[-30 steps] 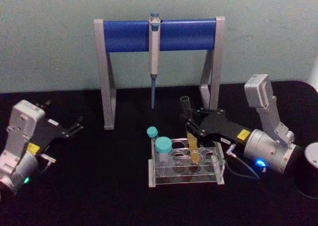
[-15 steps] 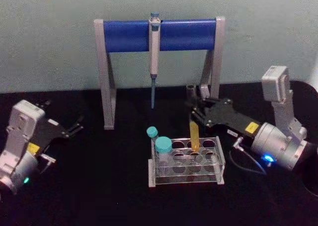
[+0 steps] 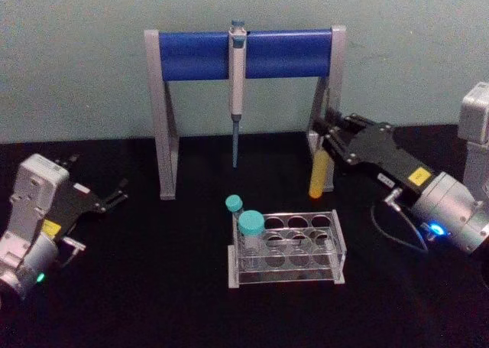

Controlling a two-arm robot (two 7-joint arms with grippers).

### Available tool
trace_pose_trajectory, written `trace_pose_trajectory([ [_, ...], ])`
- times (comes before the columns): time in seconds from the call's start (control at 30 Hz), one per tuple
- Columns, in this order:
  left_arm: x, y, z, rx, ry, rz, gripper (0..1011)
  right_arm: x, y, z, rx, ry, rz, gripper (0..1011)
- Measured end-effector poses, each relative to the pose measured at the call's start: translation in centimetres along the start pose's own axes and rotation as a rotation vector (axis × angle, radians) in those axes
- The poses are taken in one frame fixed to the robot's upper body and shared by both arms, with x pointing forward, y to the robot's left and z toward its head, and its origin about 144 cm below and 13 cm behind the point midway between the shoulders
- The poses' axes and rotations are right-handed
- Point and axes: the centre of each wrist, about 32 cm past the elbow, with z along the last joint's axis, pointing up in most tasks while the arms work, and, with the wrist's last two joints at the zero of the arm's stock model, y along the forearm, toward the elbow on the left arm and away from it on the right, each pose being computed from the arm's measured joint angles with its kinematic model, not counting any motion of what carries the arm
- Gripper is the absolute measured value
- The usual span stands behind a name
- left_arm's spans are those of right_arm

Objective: Pick up the test tube from the test tube rack, shake it, then place it back into the test tube rack.

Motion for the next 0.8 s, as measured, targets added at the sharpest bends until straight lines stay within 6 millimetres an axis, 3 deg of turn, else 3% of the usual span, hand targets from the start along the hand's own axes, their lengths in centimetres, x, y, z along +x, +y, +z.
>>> trace_pose_trajectory([
  [0.43,0.0,0.0,0.0,0.0,0.0,0.0,1001,0.2,-0.2,-0.2,-0.008,-0.025,-0.073,229],
  [0.8,0.0,0.0,0.0,0.0,0.0,0.0,1001,0.1,0.9,-0.4,0.001,-0.051,-0.043,229],
])
